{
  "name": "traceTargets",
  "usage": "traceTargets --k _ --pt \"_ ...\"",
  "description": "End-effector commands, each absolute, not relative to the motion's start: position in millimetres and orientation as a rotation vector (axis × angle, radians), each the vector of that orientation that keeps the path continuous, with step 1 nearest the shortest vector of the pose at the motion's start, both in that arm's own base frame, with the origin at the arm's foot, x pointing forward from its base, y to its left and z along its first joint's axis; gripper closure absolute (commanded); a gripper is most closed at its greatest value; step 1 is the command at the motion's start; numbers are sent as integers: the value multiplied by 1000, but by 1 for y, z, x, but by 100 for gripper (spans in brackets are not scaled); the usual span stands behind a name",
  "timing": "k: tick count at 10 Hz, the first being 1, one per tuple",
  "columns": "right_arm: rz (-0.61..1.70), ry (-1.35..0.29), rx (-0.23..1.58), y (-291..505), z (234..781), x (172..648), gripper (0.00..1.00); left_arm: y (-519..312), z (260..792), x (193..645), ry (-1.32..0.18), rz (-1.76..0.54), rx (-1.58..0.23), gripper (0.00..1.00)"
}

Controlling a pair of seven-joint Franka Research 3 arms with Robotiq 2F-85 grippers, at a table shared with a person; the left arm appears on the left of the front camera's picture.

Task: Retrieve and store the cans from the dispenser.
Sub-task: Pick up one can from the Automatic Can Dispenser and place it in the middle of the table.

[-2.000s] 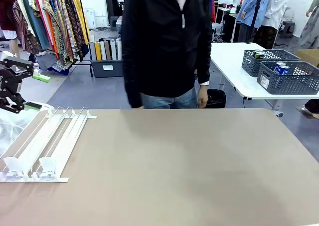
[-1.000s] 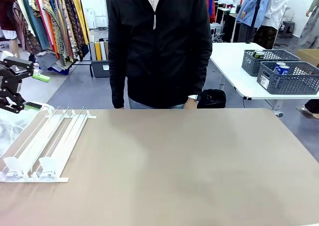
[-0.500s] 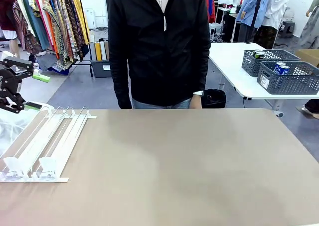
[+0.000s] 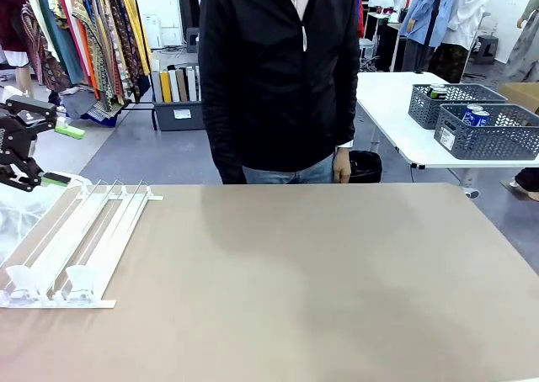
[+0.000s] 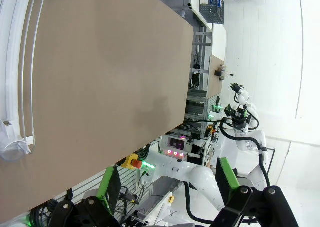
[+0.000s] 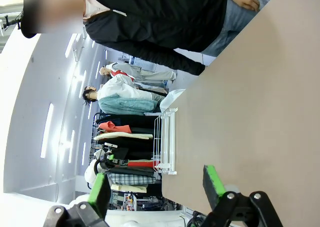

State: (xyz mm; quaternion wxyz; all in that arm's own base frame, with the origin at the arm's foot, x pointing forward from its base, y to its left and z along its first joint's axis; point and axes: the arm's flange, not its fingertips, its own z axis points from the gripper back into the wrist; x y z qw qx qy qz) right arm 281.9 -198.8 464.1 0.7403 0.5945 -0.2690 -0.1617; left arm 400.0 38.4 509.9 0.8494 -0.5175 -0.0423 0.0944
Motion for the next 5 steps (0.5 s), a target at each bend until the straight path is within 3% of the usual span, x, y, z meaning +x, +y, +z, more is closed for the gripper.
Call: traceTargets --k 1,5 --pt "-355 -595 1312 -199 467 282 0 40 511 398 -83 201 -1073 0" --pt "-355 -595 1312 -199 467 282 0 40 511 398 -83 201 -1073 0"
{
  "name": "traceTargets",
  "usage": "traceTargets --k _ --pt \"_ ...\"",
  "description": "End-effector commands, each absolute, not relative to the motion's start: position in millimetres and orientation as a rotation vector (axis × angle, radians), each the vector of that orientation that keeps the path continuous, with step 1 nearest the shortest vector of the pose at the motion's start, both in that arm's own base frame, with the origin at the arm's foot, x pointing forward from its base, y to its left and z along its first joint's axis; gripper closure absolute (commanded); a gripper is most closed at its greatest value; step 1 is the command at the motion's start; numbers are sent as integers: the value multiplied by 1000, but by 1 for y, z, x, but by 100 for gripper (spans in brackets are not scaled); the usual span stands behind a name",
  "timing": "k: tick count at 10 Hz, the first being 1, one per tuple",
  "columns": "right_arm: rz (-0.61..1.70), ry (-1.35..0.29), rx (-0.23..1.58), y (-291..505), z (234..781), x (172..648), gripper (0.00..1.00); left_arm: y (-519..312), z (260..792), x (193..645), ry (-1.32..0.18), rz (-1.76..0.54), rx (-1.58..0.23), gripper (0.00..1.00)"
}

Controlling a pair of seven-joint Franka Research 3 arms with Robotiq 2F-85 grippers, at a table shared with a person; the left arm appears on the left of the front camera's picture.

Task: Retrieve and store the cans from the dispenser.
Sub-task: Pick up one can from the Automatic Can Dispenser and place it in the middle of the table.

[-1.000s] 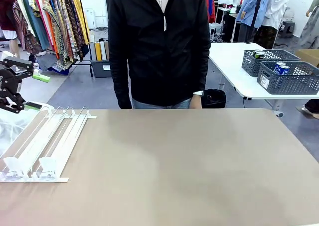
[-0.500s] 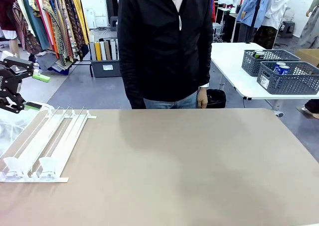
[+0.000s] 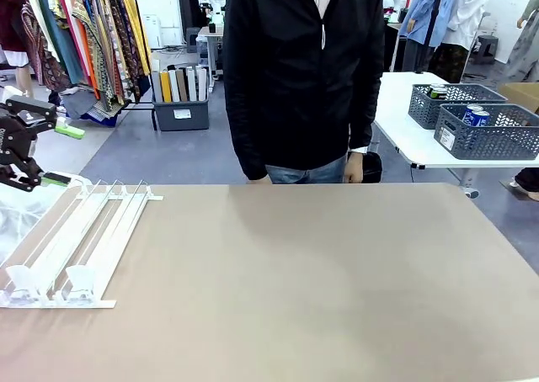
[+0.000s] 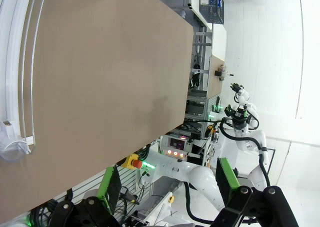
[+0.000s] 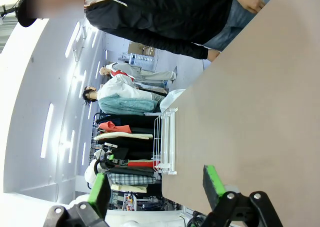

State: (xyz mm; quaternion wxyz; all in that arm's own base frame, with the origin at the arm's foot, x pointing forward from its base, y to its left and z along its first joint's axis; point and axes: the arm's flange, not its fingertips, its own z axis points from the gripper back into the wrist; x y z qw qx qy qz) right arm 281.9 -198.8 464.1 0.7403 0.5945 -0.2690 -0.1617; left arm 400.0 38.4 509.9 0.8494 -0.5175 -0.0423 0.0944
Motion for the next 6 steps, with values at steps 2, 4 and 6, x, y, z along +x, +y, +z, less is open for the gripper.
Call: traceTargets --k 2,4,6 --pt "-355 -595 1312 -199 467 282 0 40 511 398 -83 201 -1073 0" --pt "-355 -595 1312 -199 467 282 0 40 511 398 -83 201 -1073 0" --pt "-355 -595 1312 -199 467 282 0 40 511 398 -83 201 -1073 0"
